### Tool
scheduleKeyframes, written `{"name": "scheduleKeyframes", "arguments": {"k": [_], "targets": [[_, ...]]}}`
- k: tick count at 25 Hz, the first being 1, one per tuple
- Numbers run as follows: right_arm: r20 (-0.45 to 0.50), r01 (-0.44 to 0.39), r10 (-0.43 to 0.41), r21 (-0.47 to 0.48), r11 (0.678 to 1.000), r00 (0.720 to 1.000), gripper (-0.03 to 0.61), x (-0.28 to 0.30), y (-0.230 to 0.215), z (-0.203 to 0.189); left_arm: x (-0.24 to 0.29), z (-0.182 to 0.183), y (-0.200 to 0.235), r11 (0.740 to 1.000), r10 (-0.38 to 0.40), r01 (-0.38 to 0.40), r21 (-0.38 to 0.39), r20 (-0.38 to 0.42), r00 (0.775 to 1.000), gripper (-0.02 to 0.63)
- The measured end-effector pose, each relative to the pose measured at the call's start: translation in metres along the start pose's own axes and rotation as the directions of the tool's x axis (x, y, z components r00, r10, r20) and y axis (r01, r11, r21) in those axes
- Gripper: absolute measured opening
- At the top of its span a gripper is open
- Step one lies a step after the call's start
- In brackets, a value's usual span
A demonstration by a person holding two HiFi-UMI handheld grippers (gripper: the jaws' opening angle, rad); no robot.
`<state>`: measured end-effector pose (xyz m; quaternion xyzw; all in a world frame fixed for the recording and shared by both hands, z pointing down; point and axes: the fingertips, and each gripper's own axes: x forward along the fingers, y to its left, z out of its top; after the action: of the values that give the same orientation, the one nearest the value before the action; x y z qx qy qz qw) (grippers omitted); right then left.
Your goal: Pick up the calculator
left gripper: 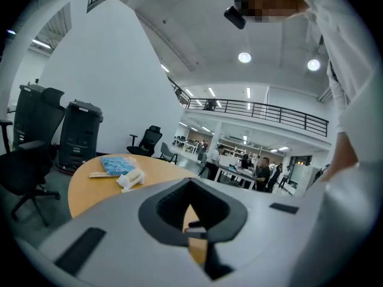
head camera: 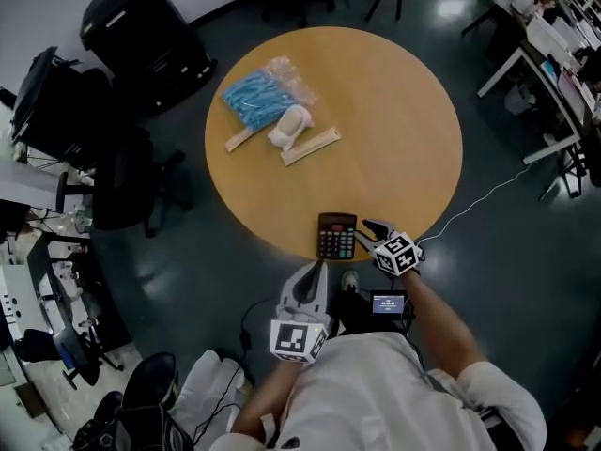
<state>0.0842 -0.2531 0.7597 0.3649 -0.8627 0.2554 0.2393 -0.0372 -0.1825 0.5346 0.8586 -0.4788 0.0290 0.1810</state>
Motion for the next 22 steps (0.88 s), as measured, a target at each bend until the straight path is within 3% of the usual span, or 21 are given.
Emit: {"name": "scheduleKeyframes", "arguments": {"k": [6,12,13,17,22], "targets": [[-0.085,-0.119,0.123,0.048,0.992,0.989,0.175,0.049,-0.021,-0.003,0.007,-0.015,0.013,0.998,0.054,-0.056,-0.024,-0.063,0.997,0.006],[-0.157,-0.300,0.320,0.140,0.944,0.934,0.171,0.078,-0.005,-0.011,0.006,-0.025,0.023,0.992,0.110,-0.115,-0.044,-0.092,0.990,0.006],[-0.160,-0.319,0.340,0.141,0.937,0.927,0.145,0.079,-0.002,-0.009,0.005,-0.025,0.024,0.991,0.115,-0.120,-0.050,-0.091,0.989,0.006],[-0.154,-0.335,0.352,0.126,0.934,0.923,0.100,0.074,0.006,-0.002,0.004,-0.026,0.027,0.989,0.130,-0.136,-0.063,-0.092,0.987,0.006],[-0.062,-0.260,0.261,0.031,0.965,0.963,0.062,0.045,0.027,0.022,0.004,-0.024,0.026,0.991,0.121,-0.125,-0.048,-0.069,0.990,0.006]]}}
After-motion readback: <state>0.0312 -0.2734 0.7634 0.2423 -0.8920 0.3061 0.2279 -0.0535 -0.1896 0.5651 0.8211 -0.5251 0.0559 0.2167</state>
